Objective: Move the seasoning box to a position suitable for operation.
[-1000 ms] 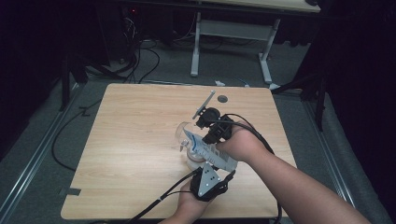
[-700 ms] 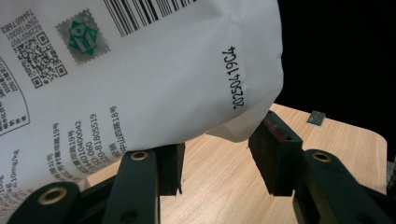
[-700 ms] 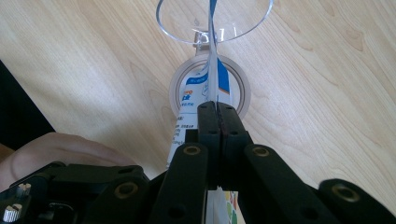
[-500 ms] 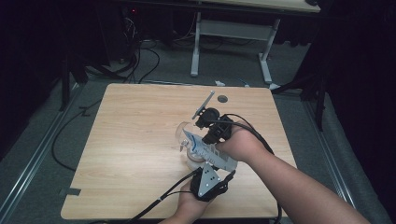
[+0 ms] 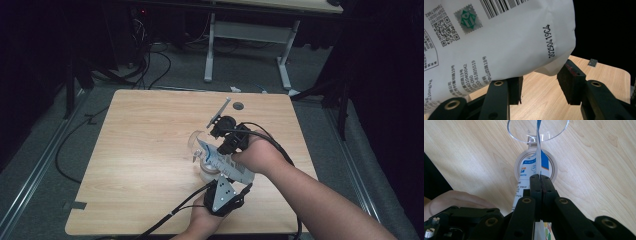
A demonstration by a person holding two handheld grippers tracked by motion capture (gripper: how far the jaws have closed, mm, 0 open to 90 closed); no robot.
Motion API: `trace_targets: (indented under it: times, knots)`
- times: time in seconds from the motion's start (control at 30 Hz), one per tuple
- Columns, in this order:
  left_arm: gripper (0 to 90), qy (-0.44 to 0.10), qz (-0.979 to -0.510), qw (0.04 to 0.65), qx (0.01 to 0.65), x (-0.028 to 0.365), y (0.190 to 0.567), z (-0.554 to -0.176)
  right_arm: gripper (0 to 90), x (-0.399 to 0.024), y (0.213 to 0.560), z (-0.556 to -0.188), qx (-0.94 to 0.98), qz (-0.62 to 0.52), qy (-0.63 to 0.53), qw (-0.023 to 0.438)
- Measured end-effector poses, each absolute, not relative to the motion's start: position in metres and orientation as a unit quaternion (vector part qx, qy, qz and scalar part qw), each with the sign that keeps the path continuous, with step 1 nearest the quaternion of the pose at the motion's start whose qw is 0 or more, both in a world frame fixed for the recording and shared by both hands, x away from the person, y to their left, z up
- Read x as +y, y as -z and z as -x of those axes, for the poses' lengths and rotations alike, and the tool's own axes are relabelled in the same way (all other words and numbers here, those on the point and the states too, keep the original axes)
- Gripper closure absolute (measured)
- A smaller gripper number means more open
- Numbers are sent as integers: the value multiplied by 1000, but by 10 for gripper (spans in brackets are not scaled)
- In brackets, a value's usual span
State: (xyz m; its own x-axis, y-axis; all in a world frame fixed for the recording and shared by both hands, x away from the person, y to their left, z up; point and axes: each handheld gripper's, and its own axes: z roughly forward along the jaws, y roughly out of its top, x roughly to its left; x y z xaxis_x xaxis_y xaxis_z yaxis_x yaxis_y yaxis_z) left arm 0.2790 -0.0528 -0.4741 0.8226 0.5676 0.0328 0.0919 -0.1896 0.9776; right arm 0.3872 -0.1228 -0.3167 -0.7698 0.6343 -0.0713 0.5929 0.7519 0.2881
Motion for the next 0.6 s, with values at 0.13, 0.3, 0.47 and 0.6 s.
trace_targets:
  times: [0.13, 0.3, 0.47, 0.6]
  knots:
    - [570, -199, -747, 596, 220, -53, 475, -278, 900, -124, 318, -387, 932, -330, -127, 81]
    - [570, -199, -747, 596, 219, -53, 476, -278, 900, -126, 319, -387, 931, -332, -128, 78]
    - [570, -197, -744, 599, 223, -53, 473, -279, 900, -124, 318, -387, 932, -329, -127, 83]
    - [570, -195, -741, 601, 227, -53, 472, -280, 900, -121, 318, -388, 933, -328, -126, 83]
